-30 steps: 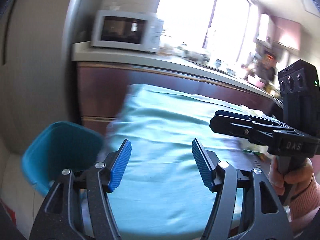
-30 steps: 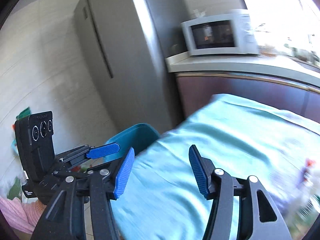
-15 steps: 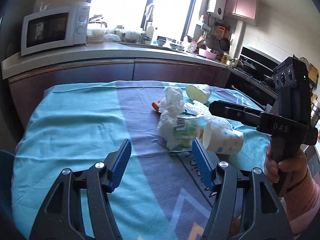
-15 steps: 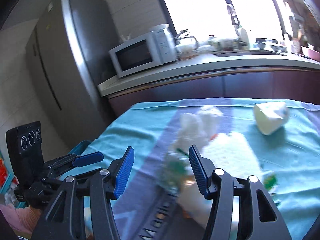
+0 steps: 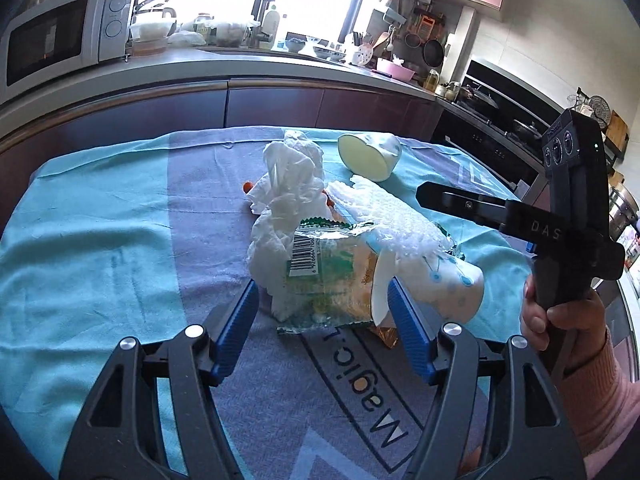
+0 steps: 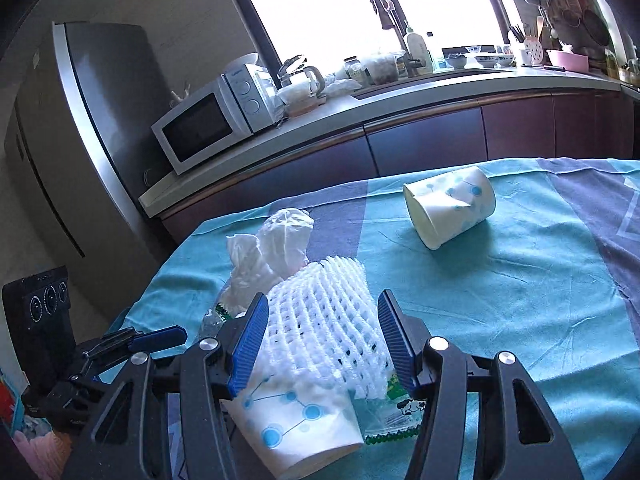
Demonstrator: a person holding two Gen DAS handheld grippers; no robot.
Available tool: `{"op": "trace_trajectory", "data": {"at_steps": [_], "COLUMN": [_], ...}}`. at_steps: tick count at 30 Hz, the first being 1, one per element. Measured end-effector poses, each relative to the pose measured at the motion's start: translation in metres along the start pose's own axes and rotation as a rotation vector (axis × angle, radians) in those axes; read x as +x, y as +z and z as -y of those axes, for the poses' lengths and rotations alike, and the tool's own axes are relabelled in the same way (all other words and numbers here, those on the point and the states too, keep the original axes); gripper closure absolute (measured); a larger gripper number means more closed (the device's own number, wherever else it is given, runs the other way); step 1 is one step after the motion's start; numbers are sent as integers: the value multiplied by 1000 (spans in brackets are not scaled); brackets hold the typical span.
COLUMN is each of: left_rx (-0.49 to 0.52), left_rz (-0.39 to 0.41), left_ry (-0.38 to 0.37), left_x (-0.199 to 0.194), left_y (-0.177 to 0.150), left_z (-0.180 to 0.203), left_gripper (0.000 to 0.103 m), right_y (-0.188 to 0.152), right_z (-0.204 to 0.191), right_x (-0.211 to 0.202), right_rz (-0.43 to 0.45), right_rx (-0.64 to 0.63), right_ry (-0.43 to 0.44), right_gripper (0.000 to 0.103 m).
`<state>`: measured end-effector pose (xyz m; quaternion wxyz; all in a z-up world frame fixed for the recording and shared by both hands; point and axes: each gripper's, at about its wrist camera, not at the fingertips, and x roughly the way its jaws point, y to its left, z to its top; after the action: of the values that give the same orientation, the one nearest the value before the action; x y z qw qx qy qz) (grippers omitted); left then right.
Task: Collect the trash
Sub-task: 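Grasp the clear plastic snack bag with the left tool while the right tool grasps another foam net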
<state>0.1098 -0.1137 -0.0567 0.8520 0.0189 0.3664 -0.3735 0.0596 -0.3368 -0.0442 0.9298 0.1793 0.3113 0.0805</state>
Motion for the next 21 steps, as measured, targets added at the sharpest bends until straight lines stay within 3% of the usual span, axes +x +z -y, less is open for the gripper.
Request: {"op": "trace_trajectory", "data": {"at_steps": [10, 19, 21], "left_rx": [-52, -52, -49], "left_rz": [-74, -62, -55], "left_ry": [-47, -43, -38], "left_x": [20, 18, 16], "left_y": [1, 1, 0], "left_z": [-9, -8, -7], "left_gripper": [67, 77, 77], "right_y": [-6, -8, -7], "right_z": [15, 12, 10], "right_x": [19, 17, 15], "right_rz": [-77, -80, -69], "right_rx": [75, 62, 56], "right_ry": [61, 101, 100], "right_gripper": [44, 88, 89]}}
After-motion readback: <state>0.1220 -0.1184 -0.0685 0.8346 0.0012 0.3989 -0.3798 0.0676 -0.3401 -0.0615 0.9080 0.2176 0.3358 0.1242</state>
